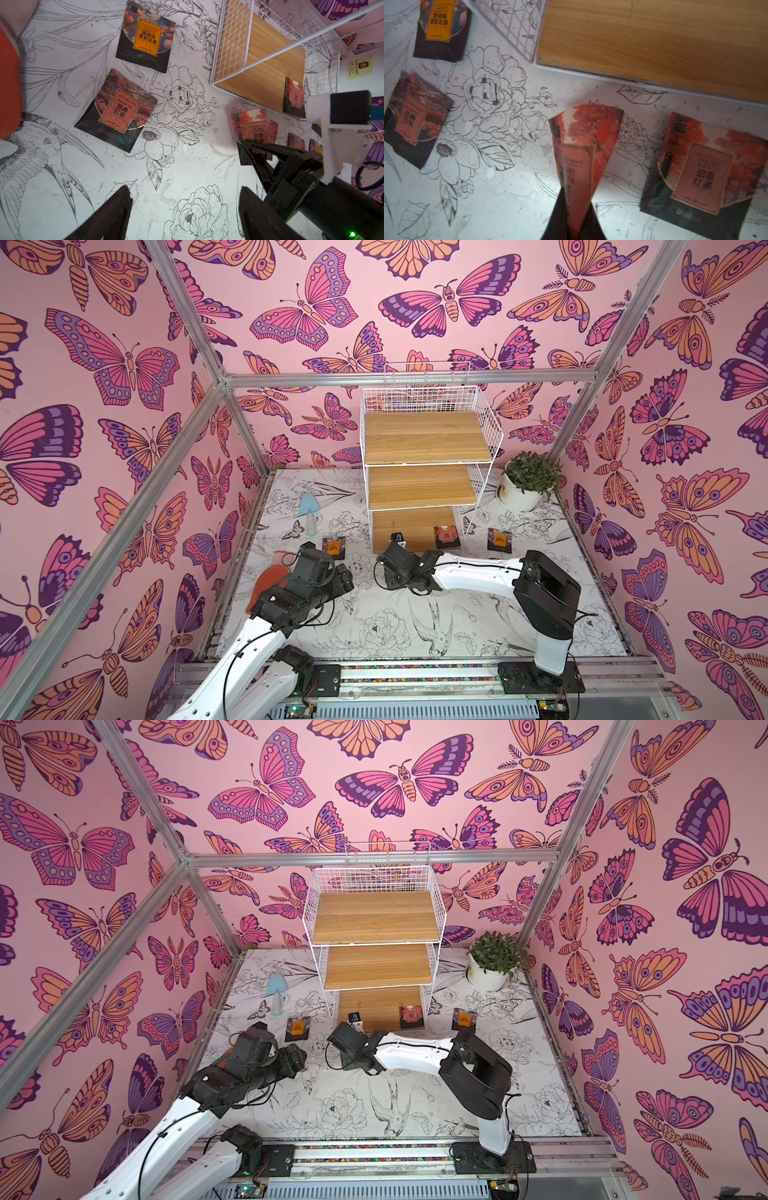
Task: Remove the tea bags from the shelf
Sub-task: Place the tea bag at the center of the board.
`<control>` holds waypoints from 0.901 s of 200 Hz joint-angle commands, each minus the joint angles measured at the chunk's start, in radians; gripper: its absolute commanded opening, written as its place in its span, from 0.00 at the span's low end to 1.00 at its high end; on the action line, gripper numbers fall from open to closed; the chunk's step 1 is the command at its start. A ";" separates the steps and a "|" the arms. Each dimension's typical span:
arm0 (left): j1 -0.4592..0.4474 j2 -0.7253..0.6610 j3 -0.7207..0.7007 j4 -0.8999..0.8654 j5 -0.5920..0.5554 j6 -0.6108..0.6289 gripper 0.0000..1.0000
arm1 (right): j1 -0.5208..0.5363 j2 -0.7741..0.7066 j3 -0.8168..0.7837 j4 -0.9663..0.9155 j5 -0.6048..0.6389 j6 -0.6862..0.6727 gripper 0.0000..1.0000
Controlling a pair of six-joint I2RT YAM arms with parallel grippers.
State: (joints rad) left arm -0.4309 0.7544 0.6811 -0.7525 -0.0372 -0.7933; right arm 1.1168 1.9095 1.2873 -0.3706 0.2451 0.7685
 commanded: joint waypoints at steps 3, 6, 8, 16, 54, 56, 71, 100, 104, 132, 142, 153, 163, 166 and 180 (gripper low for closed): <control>0.008 0.013 0.018 -0.056 -0.023 0.021 0.84 | 0.000 0.037 0.030 -0.033 0.040 0.072 0.00; 0.008 0.016 0.019 -0.056 -0.022 0.021 0.84 | 0.000 0.039 0.033 -0.033 0.040 0.073 0.00; 0.008 0.019 0.020 -0.056 -0.023 0.021 0.84 | 0.000 0.041 0.033 -0.033 0.040 0.075 0.00; 0.009 0.027 0.019 -0.053 -0.023 0.024 0.84 | 0.000 0.047 0.038 -0.034 0.040 0.078 0.03; 0.009 0.039 0.017 -0.039 -0.025 0.032 0.85 | 0.000 0.087 0.065 -0.043 0.027 0.096 0.21; 0.009 0.040 0.016 -0.038 -0.024 0.032 0.85 | 0.000 0.089 0.068 -0.045 0.027 0.096 0.23; 0.009 0.041 0.017 -0.039 -0.025 0.032 0.85 | 0.000 0.094 0.070 -0.046 0.017 0.094 0.35; 0.009 0.045 0.015 -0.038 -0.025 0.031 0.85 | 0.000 0.073 0.061 -0.043 0.022 0.086 0.56; 0.009 0.047 0.016 -0.038 -0.024 0.031 0.85 | 0.000 0.068 0.060 -0.042 0.025 0.086 0.58; 0.009 0.060 0.016 -0.035 -0.018 0.031 0.85 | 0.000 0.031 0.047 -0.044 0.039 0.066 0.71; 0.009 0.064 0.014 -0.035 -0.016 0.031 0.85 | 0.000 0.016 0.043 -0.046 0.042 0.055 0.73; 0.009 0.062 0.012 -0.034 -0.014 0.027 0.85 | 0.000 -0.001 0.036 -0.048 0.053 0.047 0.74; 0.009 0.061 0.011 -0.031 -0.013 0.024 0.85 | 0.000 -0.022 0.019 -0.026 0.062 0.037 0.72; 0.009 0.060 0.010 -0.029 -0.010 0.021 0.85 | 0.000 -0.029 0.011 -0.020 0.065 0.032 0.71; 0.009 0.059 0.012 -0.022 -0.001 0.019 0.84 | -0.003 -0.053 -0.006 0.004 0.077 0.019 0.66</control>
State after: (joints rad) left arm -0.4259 0.8154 0.6823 -0.7784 -0.0452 -0.7746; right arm 1.1152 1.9266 1.3128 -0.3847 0.2741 0.8253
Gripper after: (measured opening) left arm 0.845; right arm 0.700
